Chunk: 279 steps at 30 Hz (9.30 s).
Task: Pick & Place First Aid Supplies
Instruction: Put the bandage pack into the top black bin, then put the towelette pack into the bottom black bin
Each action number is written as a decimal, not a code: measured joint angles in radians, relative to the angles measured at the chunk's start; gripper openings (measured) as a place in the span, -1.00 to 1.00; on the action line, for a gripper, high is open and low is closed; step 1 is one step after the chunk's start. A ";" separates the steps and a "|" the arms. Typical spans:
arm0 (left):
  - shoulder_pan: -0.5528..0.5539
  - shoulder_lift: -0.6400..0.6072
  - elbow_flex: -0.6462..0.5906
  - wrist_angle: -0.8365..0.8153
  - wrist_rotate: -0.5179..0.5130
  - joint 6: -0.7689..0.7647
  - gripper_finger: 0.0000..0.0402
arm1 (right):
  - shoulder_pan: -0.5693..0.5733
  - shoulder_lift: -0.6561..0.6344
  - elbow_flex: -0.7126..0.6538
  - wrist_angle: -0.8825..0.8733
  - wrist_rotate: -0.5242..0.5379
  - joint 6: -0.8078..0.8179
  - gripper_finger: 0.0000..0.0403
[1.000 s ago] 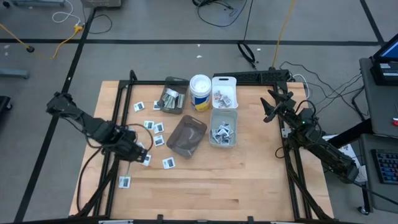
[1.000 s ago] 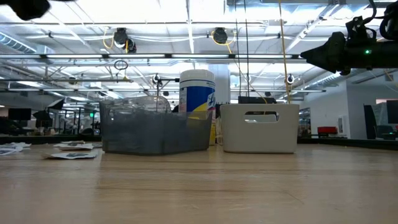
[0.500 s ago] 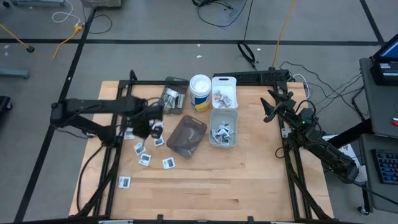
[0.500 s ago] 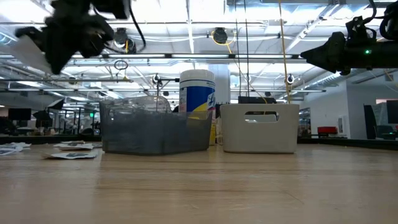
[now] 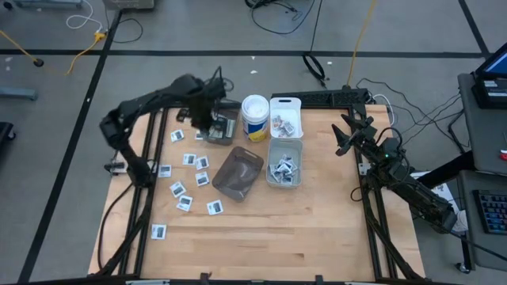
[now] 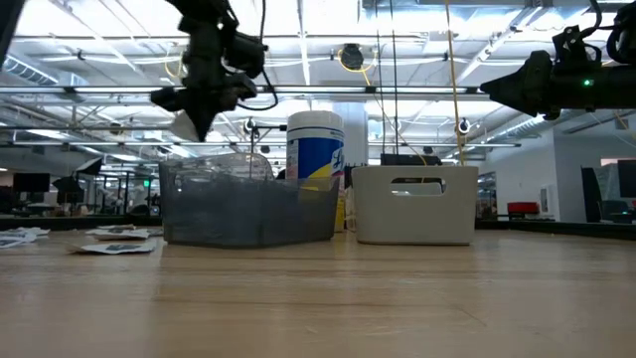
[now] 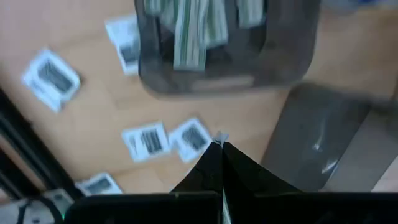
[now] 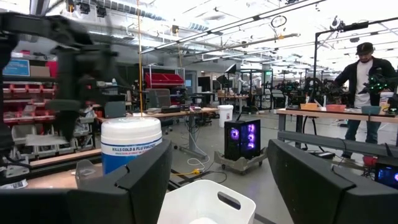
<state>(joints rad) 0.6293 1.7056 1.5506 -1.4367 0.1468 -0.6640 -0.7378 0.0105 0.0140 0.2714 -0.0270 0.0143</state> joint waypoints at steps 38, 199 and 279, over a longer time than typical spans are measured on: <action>0.148 0.416 0.212 0.223 -0.035 0.225 -0.93 | 0.000 0.000 0.000 0.000 0.000 0.000 0.31; -0.999 0.197 -0.315 0.496 -0.007 -0.026 -0.99 | 0.000 0.000 0.000 0.000 0.000 0.000 0.31; -1.062 -0.184 -0.471 0.467 -0.075 0.068 -0.97 | 0.000 0.000 0.000 0.000 0.000 0.000 0.31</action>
<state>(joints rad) -0.4328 1.5216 1.0794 -0.9693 0.0713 -0.5955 -0.7377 0.0109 0.0142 0.2714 -0.0269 0.0142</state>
